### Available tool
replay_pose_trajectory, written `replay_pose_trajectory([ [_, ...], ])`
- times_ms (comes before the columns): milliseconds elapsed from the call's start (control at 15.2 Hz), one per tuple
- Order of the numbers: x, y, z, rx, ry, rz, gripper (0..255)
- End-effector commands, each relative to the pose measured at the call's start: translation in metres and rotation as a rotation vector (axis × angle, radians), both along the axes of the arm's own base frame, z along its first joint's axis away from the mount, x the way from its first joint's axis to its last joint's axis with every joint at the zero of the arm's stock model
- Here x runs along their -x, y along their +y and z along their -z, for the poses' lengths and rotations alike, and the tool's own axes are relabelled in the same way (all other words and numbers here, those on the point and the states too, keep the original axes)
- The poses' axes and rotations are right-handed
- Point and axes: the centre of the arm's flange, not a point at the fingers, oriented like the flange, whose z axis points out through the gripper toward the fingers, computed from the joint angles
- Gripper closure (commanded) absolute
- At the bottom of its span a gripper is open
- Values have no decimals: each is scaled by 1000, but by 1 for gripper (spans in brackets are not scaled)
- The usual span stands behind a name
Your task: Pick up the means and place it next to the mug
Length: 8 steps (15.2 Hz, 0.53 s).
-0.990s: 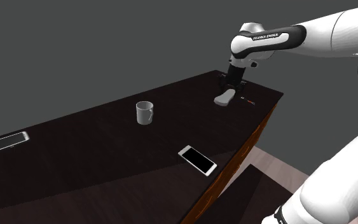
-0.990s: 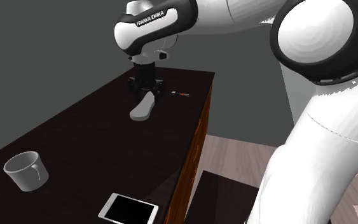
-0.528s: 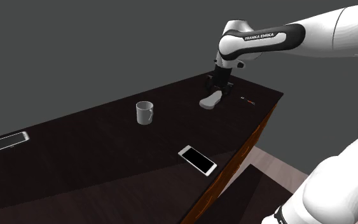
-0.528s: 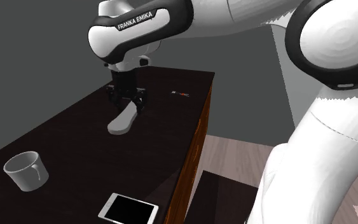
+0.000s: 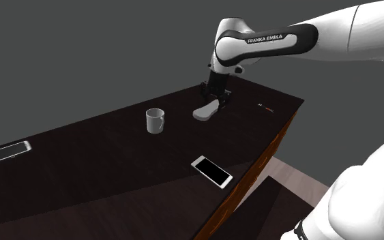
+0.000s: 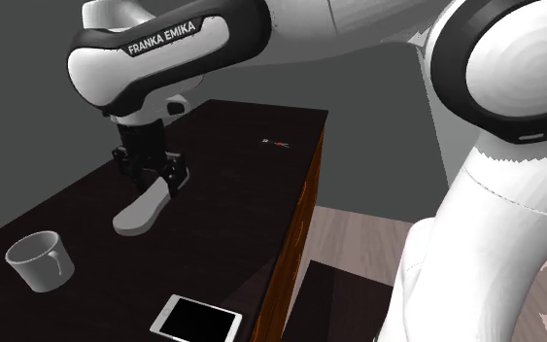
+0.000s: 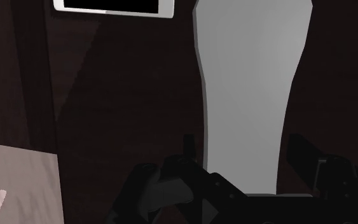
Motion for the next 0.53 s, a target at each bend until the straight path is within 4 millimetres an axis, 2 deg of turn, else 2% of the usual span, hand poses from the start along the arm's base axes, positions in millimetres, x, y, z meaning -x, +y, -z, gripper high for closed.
replay_pose_trajectory([
  [0,-5,23,0,0,0,1,255],
  [462,-27,113,0,0,0,1,255],
])
